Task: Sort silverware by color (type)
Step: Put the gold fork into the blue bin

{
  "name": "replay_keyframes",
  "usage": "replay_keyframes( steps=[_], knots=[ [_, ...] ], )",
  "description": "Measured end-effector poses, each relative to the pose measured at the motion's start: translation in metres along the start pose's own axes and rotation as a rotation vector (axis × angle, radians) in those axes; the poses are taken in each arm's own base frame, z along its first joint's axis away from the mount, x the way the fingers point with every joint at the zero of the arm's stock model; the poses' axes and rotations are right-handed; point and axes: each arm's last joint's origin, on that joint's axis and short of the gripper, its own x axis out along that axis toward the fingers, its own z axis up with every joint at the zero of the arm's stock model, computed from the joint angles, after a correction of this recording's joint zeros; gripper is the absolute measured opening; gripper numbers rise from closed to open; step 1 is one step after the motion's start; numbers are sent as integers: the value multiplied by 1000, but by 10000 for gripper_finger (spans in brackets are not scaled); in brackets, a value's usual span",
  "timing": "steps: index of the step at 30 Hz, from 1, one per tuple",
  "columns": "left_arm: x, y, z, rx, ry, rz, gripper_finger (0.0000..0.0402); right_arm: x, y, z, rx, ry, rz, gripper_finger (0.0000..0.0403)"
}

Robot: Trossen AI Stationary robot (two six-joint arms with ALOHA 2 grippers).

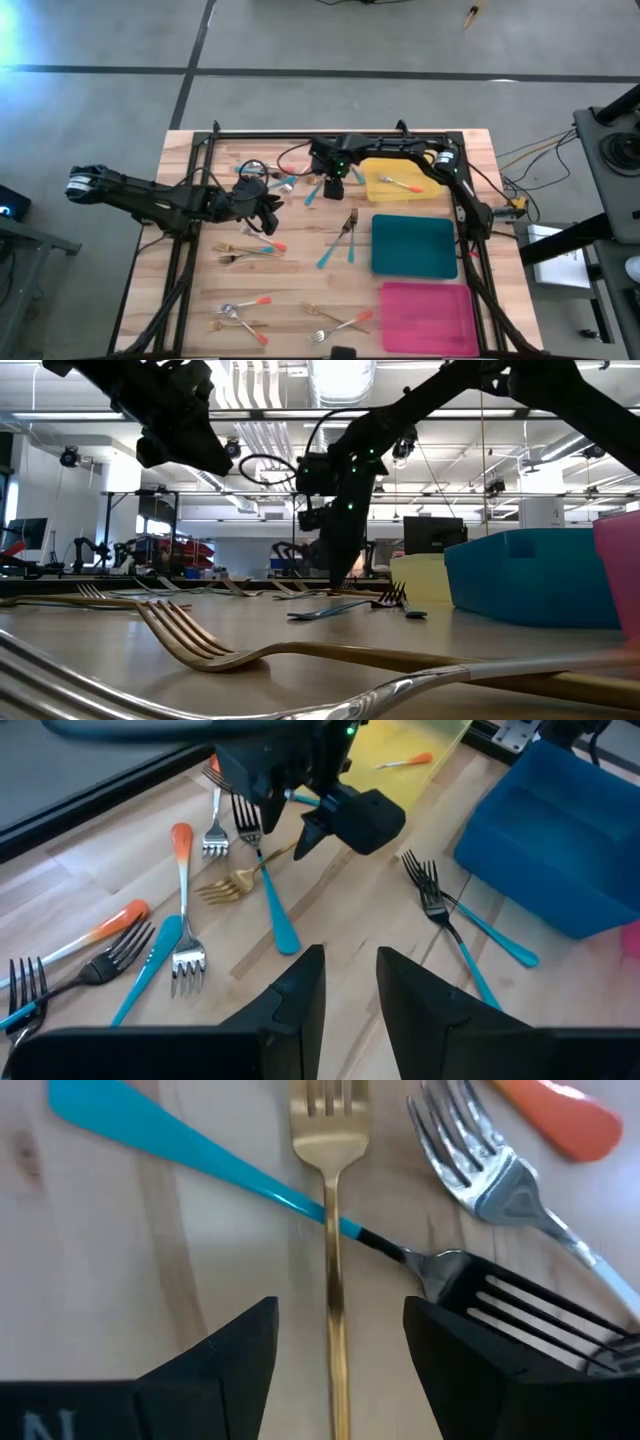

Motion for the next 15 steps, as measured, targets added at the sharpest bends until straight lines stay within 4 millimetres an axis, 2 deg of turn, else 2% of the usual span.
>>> replay_keyframes(
  steps=[4, 7, 10, 15],
  knots=[
    [0, 0, 0, 0, 0, 0, 78, 8, -1, -1, -9, 23, -21, 202],
    [0, 0, 0, 0, 0, 0, 78, 11, -1, -2, -13, 29, -16, 183],
    [0, 0, 0, 0, 1, 0, 78, 12, -1, -3, -14, 31, -3, 148],
    [0, 0, 0, 0, 1, 0, 78, 13, 0, -3, -15, 38, 7, 65]
  ],
)
